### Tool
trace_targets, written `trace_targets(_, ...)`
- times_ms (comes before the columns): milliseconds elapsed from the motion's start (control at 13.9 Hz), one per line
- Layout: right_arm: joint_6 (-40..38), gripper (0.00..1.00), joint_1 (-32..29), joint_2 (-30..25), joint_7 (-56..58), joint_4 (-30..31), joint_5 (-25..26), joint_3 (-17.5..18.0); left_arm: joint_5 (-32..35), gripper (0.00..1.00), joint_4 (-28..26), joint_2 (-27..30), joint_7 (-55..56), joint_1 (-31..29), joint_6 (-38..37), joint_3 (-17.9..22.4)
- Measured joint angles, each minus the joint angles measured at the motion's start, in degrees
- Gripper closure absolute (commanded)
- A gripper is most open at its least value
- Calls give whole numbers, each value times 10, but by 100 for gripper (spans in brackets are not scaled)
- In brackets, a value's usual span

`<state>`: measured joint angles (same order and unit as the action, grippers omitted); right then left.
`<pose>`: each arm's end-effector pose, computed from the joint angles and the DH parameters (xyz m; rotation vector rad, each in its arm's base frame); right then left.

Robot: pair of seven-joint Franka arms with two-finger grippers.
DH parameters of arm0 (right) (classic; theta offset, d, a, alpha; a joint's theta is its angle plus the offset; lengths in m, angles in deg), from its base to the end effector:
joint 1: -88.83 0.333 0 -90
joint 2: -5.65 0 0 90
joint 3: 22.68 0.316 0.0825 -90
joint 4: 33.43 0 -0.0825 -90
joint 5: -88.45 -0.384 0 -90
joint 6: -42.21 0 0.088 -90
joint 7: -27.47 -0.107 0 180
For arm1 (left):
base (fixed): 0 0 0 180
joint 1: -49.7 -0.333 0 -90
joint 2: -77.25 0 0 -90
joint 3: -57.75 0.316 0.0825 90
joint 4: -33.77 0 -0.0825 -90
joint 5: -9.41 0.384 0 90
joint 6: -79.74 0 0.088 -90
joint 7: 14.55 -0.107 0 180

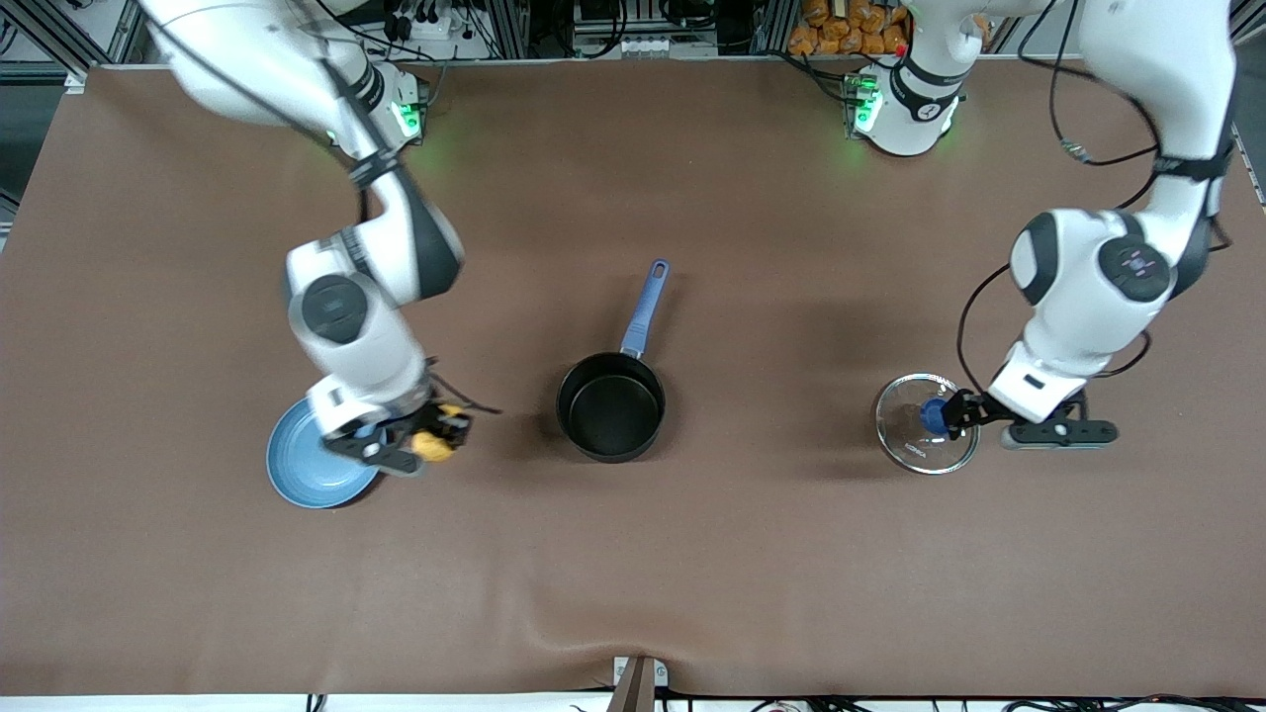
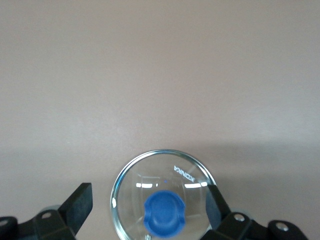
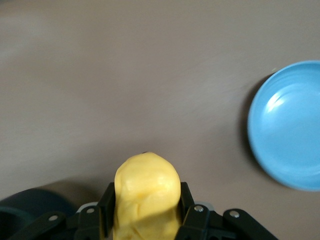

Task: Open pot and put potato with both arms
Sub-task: 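Carry the potato over the pan with the right gripper while the left gripper withdraws, then lower the potato into the pan and open the right gripper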

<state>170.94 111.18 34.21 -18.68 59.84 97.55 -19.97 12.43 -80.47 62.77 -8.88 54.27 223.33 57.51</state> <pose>0.6321 0.2859 0.3436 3.0835 -0.4397 0.2516 0.6204 -0.0525 0.3617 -3.1029 0.0358 -0.4083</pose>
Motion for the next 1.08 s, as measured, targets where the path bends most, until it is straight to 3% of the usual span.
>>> trace_targets(215,0,88,47,15,-56,-22,1,0,-6,0,58,69,3,2,-158,-15)
trace_targets(503,4,88,112,79,-114,-87,5,-1,-32,0,105,144,23,3,-338,-30)
trace_targets(1077,29,88,139,139,-122,-113,37,-2,-35,0,110,241,54,3,-471,-41)
